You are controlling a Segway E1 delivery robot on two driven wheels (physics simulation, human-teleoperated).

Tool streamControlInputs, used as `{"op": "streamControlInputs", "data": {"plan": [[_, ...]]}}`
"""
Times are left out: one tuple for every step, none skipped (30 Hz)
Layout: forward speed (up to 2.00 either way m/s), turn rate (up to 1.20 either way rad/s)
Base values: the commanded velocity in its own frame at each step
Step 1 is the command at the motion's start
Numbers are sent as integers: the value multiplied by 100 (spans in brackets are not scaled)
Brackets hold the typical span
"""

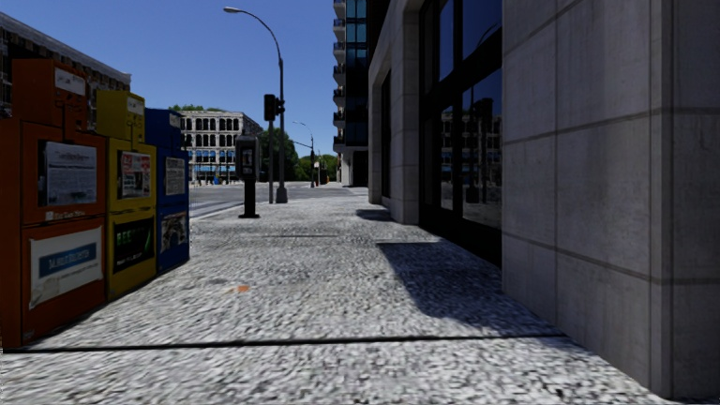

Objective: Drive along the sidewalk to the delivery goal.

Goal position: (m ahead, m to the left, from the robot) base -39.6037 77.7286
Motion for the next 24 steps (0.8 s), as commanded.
{"op": "streamControlInputs", "data": {"plan": [[200,0],[200,0],[200,0],[200,0],[200,0],[200,0],[200,0],[200,0],[200,0],[200,0],[200,0],[200,0],[200,0],[200,0],[200,0],[200,0],[200,0],[200,0],[200,7],[200,14],[200,14],[200,16],[200,17],[200,20]]}}
